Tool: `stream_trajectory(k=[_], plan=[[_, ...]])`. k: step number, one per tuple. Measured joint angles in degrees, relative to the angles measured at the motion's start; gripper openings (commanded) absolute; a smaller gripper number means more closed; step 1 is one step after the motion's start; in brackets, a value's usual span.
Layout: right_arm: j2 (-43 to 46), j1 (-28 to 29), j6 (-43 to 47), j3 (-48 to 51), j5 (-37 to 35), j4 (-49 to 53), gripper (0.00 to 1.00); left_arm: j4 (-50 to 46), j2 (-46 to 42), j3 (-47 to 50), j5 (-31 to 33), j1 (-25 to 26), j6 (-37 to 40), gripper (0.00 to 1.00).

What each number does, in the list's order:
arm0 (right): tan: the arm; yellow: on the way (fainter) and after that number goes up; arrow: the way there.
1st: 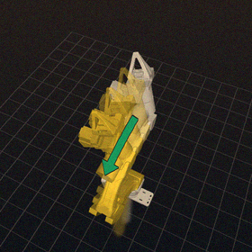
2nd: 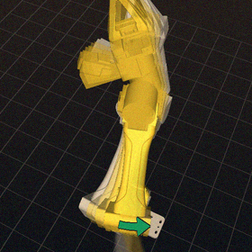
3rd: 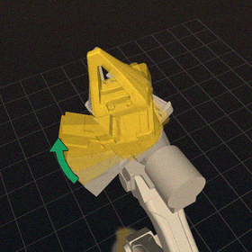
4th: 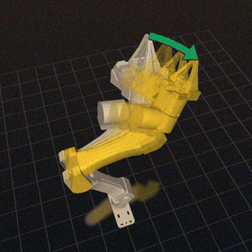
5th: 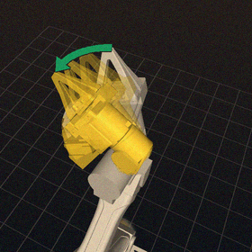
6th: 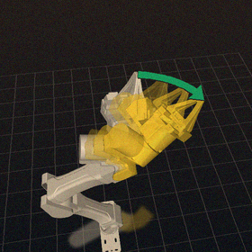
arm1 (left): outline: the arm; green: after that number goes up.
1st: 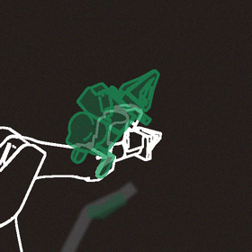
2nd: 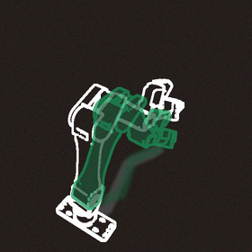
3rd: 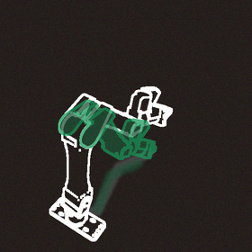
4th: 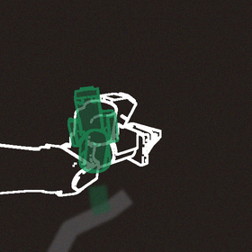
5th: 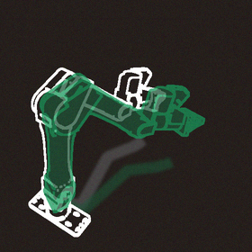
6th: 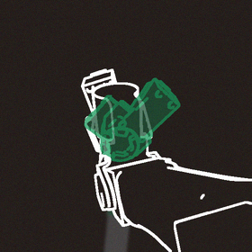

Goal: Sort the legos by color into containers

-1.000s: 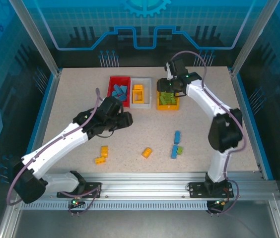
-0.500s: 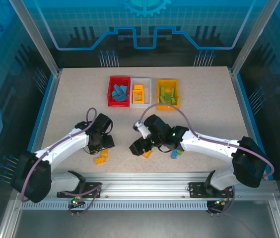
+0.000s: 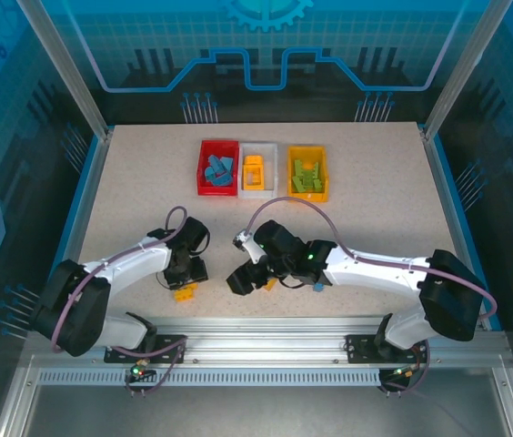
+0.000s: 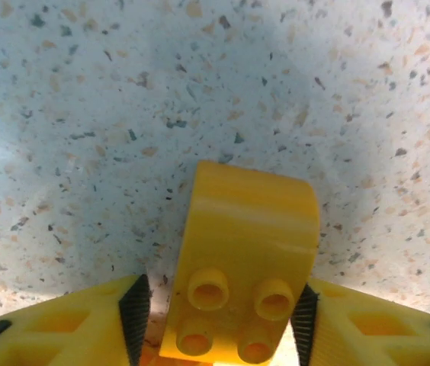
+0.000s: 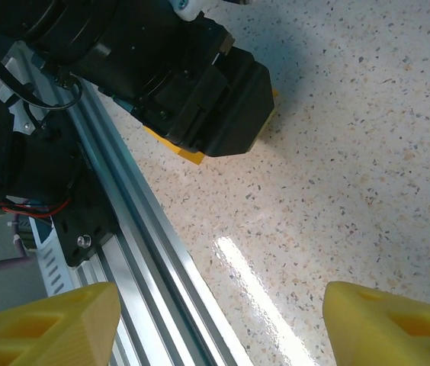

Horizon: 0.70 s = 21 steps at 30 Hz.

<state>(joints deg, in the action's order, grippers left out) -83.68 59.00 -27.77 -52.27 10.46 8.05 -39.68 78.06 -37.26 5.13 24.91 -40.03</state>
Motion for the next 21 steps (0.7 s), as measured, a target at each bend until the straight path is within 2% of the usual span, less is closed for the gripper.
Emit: stream_trajectory(k=[7,13,17,21], plan=[[0.0,0.0,-0.8,0.0,-1.0,-0.3,0.69,0.2,0.4,0.0,0.3,-0.1,-0.2,0.25],[5.1,-0.5,-1.9,0.8,-4.9,-0.6,0.67,1.0,0.0,-1.9,0.2,0.1,0.7,0.22],[13.1,-4.6,-3.1,1.7,-10.1,-1.7,0.68,1.2,3.0,-12.4,0.2,1.4,2.5,0.23],[18.8,-13.9,-4.3,2.7,-13.5,-4.8,0.67,3.0,9.0,-26.3,0.0,3.4,4.6,0.23]])
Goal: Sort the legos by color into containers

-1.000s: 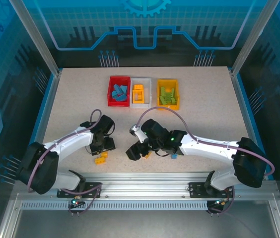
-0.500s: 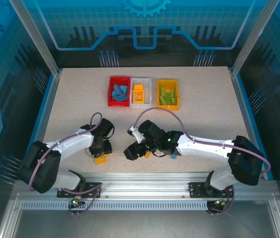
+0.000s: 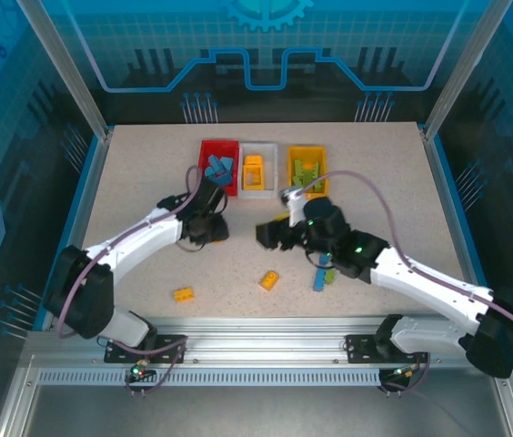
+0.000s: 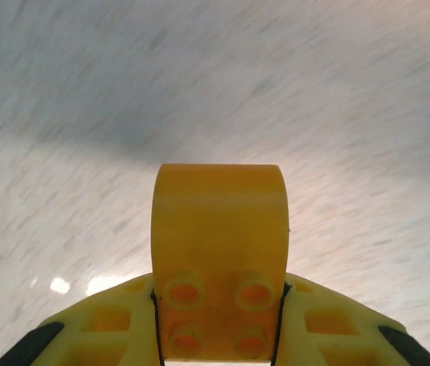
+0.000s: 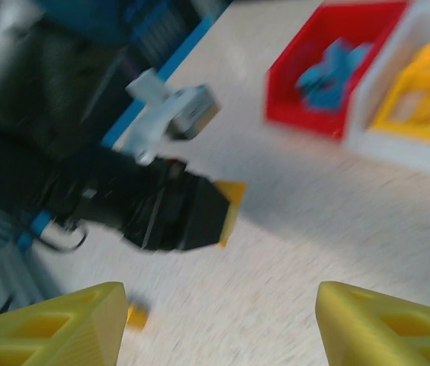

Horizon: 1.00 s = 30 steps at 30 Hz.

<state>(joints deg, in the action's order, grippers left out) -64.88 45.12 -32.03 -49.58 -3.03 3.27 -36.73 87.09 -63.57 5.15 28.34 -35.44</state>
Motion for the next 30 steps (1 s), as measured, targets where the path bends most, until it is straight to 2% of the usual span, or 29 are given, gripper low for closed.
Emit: stream_trajectory(k=[2,6,16,23,30], plan=[[-0.3,-5.0,-0.6,-0.7,-0.3,-1.4,0.67,0.7,4.5,-7.4,-0.4,0.5,1.2,0.23],[-5.0,-11.5,-1.5,-4.9,0.4,-1.6,0.67,1.5,13.3,-20.1,-1.2,0.7,3.4,0.24],[-15.7,-18.2,-2.8,-14.1,6.6,-2.6,0.67,2.5,37.2,-49.9,-6.6,-1.8,8.9,0.27],[-23.9,-19.4,-2.5,-20.3,13.3,-2.8,0.67,4.3,47.8,-58.0,-14.1,-7.0,9.0,0.3],[-25.4,-19.5,-2.5,-21.6,16.0,-2.8,0.67,6.5,50.9,-58.6,-20.1,-10.3,8.5,0.4]])
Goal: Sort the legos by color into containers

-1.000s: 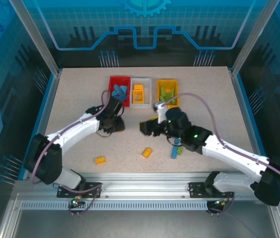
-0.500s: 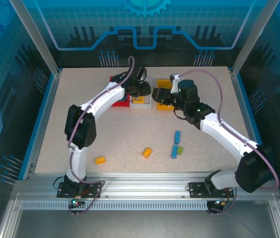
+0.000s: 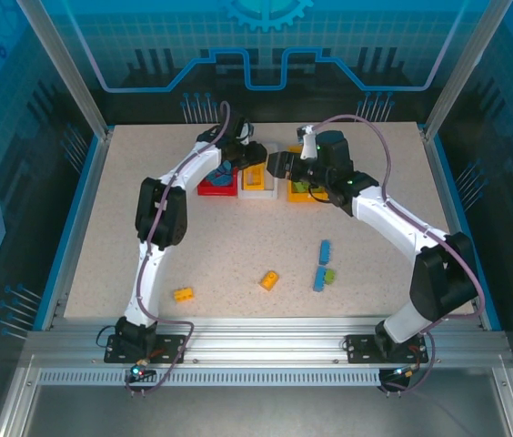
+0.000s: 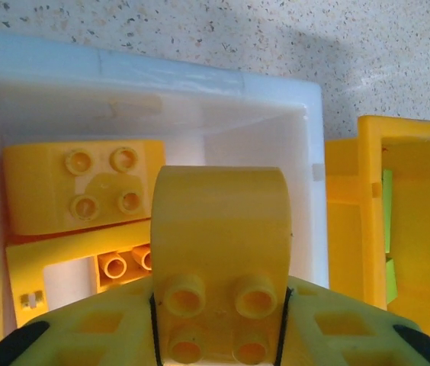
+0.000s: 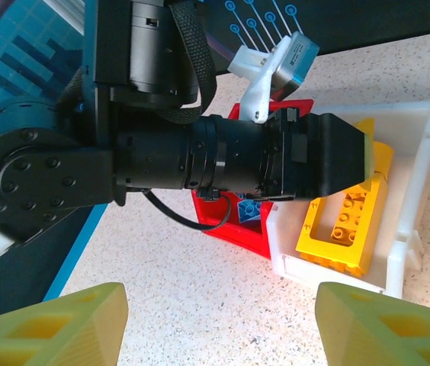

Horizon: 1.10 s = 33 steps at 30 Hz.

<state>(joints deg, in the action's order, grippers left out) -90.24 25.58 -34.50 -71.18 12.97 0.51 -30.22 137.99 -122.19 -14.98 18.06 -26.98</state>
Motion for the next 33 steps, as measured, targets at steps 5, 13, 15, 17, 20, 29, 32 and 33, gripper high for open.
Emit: stream_trajectory(k=[5,13,15,17,20,29,32,33], plan=[[-0.3,-0.1,0.0,0.0,0.7,0.0,0.68,1.0,0.0,0.0,-2.5,0.1,0.0,0.45],[-0.1,-0.1,0.0,1.0,1.0,0.0,0.69,2.5,-0.3,1.4,-3.4,0.2,0.0,0.51],[0.1,-0.1,0.0,1.7,1.0,0.1,0.67,2.6,-1.1,2.3,-3.4,0.2,0.0,0.5],[0.8,-0.1,0.0,2.6,0.8,0.4,0.66,3.1,-3.2,4.4,-3.4,0.2,-0.1,0.49],[3.1,-0.1,0.0,4.3,-0.2,1.2,0.65,4.4,-7.9,8.7,-3.3,0.2,-0.6,0.47],[15.0,0.3,0.0,11.0,-8.8,9.3,0.63,11.3,-31.3,29.5,-2.4,1.2,-3.4,0.49],[17.9,1.0,0.0,11.2,-12.9,14.9,0.61,13.5,-39.9,37.9,-1.9,2.8,-4.6,0.49],[18.8,1.5,-0.2,11.2,-14.5,17.1,0.59,13.7,-42.8,40.9,-1.6,3.7,-4.8,0.5]])
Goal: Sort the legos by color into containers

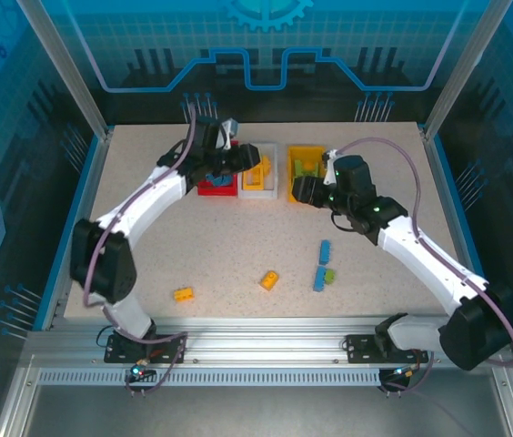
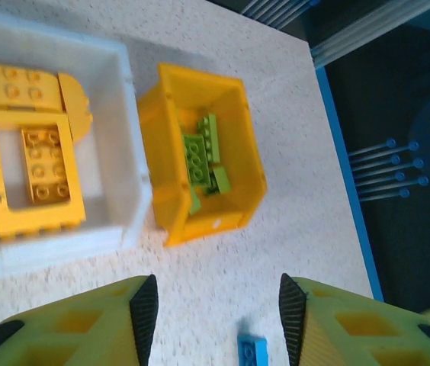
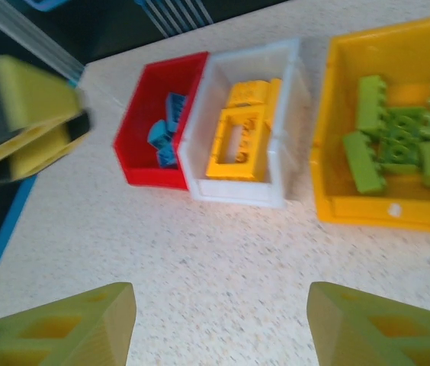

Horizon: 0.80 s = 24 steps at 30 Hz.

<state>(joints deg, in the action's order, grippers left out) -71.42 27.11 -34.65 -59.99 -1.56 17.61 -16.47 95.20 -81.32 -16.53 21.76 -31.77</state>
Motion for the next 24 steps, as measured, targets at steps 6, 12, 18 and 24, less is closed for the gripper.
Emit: stream_trajectory(k=[6,12,18,24], plan=[[3.0,4.5,-6.9,0.7,-9.1,17.1,0.56,0.5,-14.2,15.6,4.5,10.2,-2.3,0.51],[7.6,9.3,-18.7,12.2,-11.3,28.3,0.51,1.9,-25.4,30.5,9.7,22.9,-6.6,0.5],[7.9,15.8,-20.5,16.3,-10.0,29.9,0.65,-0.8,-33.2,39.7,17.5,29.3,-11.2,0.5],[-0.9,30.0,-14.7,8.7,-9.6,24.1,0.8,-7.1,-44.2,43.0,26.6,30.2,-16.1,0.5]])
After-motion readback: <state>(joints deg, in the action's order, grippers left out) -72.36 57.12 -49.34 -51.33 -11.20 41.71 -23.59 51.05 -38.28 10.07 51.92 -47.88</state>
